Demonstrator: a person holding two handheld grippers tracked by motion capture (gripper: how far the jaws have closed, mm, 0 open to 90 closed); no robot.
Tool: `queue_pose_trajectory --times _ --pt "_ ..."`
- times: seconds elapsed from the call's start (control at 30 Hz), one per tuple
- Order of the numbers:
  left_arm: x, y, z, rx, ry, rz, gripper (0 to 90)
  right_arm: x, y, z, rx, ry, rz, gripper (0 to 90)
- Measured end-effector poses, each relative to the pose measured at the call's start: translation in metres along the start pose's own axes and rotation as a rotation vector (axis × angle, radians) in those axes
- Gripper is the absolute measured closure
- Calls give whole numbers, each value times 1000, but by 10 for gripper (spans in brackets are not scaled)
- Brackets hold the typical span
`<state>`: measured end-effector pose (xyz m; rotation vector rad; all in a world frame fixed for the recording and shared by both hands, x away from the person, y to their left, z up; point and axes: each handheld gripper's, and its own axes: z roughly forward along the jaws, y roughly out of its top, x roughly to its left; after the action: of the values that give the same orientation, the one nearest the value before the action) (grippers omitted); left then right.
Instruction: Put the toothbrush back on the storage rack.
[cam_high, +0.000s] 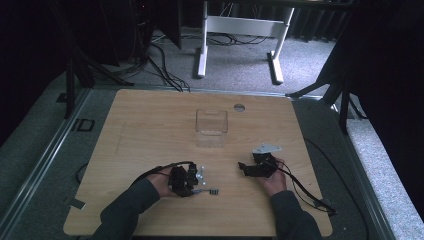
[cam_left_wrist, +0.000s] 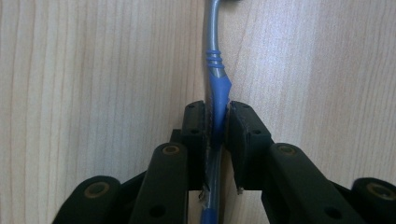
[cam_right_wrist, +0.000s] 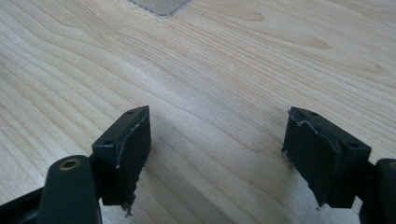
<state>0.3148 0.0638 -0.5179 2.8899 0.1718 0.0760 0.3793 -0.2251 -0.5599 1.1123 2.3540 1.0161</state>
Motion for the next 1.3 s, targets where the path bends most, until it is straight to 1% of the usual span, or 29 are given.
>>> queue_pose_trajectory --times 0.07,0.23,0.4,0.43,0.47,0.5,0.7,0.8,0.83,0.93,1.07,1.17,1.3 --pt "0 1 1 8 1 9 780 0 0 0 0 0 0 228" --pt "-1 1 1 8 -2 8 788 0 0 0 0 0 0 228" --pt "0 1 2 1 -19 12 807 0 0 0 0 0 0 228" --pt "0 1 1 3 -16 11 813 0 0 0 0 0 0 228" --pt "0 1 1 5 -4 15 814 0 0 0 0 0 0 228" --pt "-1 0 1 4 -4 11 815 0 0 0 0 0 0 228" --pt "0 -4 -9 -39 -5 -9 816 0 0 0 0 1 -1 228" --pt "2 -5 -12 -53 7 -19 816 0 0 0 0 1 -1 228" --pt "3 -6 -12 -64 8 -30 816 0 0 0 0 1 0 228" --pt "3 -7 -13 -77 19 -46 816 0 0 0 0 1 0 228" --pt "4 -7 -15 -94 33 -56 816 0 0 0 0 1 0 228" --pt "4 -7 -18 -116 54 -65 815 0 0 0 -1 1 0 228" --pt "6 -8 -23 -157 58 -81 815 0 0 0 0 1 -1 228"
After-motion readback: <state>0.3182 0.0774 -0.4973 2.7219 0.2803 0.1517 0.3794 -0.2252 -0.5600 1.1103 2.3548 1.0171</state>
